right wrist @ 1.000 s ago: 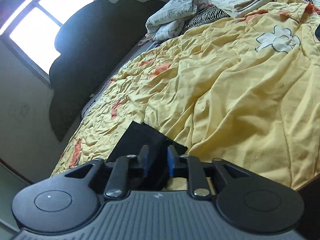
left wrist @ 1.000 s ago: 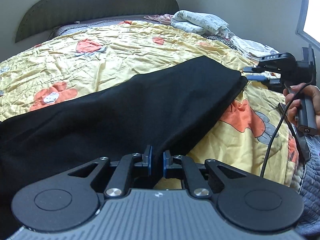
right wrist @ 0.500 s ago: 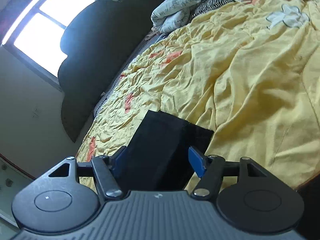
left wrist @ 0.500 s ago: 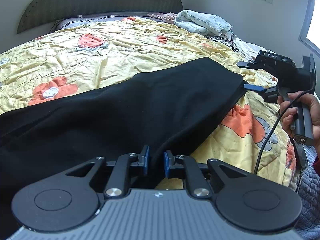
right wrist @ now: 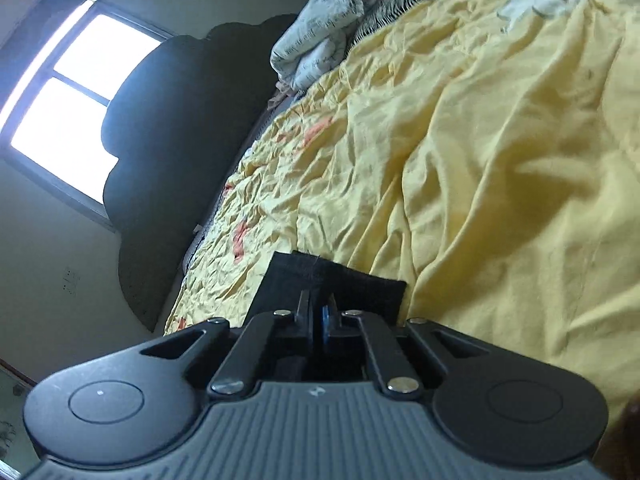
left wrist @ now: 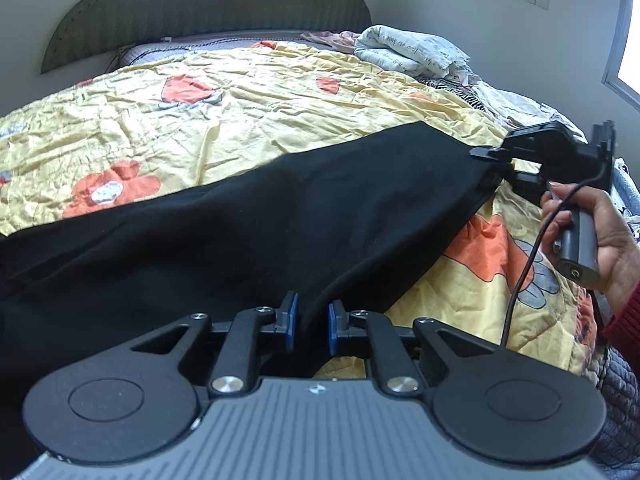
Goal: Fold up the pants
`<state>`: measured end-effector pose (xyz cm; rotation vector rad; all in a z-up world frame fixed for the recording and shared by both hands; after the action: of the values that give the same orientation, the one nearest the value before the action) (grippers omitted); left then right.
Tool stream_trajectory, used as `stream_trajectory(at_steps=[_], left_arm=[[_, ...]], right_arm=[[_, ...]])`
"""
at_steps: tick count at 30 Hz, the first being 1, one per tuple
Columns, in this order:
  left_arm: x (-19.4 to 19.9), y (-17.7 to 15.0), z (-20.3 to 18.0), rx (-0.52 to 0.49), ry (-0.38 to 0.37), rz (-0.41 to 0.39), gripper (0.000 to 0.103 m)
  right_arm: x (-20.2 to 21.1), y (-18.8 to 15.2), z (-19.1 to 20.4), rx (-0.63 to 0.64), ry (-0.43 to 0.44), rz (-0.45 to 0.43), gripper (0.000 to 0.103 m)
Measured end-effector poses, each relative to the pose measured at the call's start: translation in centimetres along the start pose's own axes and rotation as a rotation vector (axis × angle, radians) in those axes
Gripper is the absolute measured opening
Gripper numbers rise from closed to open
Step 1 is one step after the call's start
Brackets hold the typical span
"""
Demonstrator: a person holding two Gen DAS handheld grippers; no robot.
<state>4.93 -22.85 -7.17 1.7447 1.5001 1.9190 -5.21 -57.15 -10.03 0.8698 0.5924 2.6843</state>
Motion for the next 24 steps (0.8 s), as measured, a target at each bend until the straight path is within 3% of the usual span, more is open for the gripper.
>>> stream_trajectory(at_steps=[4, 10, 12, 14, 16, 17, 18, 20, 24], left_arm=[[0.0, -0.1, -0.8, -0.044, 0.005, 0.005, 0.016], [-0.5, -0.6, -0.6, -0.045, -0.004, 0.028, 0.018], [-0.2, -0.6, -0.7, -0.049, -0.020, 0.032, 0.024], [0.0, -0.7, -0.6, -0.045, -0.030, 0.033, 0.024], [0.1, -0.7, -0.7, -0.042, -0.040, 0.035, 0.026], [0.2, -0.7, -0.8, -0.041, -0.043, 0.035, 0.026], [0.2, -0.7, -1.0, -0.040, -0.046, 0.035, 0.026], [0.3, -0.6, -1.2, -0.041, -0.054, 0.038, 0.027], [0.8, -0.6, -1.5, -0.043, -0.077, 0.047, 0.033]], right_arm=[[2.1, 0.6, 0.3, 0.107, -0.015, -0.040, 0.004], [0.3, 0.0, -1.1, 0.125, -0.079, 0.040, 0.004], [0.7, 0.1, -0.7, 0.157, -0.105, 0.033, 0.009], [1.8, 0.5, 0.2, 0.195, -0.170, -0.037, 0.016], [3.3, 0.3, 2.6, 0.335, -0.289, -0.176, 0.021], [3.8, -0.1, 4.4, 0.444, -0.291, -0.223, 0.021], [3.9, -1.2, 6.6, 0.560, -0.231, -0.225, 0.021], [3.1, -4.2, 11.1, 0.767, -0.053, -0.098, 0.021], [0.1, -12.2, 17.5, 1.013, 0.236, 0.328, 0.021]])
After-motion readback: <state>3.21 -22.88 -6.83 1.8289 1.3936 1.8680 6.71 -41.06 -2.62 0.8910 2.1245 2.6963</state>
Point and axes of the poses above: each gripper's, at about its wrist camera, not at the fingertips, and x roughly against the way its jaws point, z to its left, y to its top, the point moved 5 cm from there along -x, roughly the way its jaws point, and after that the axes turned 6 degrees about -y, right-handed, at the moved point
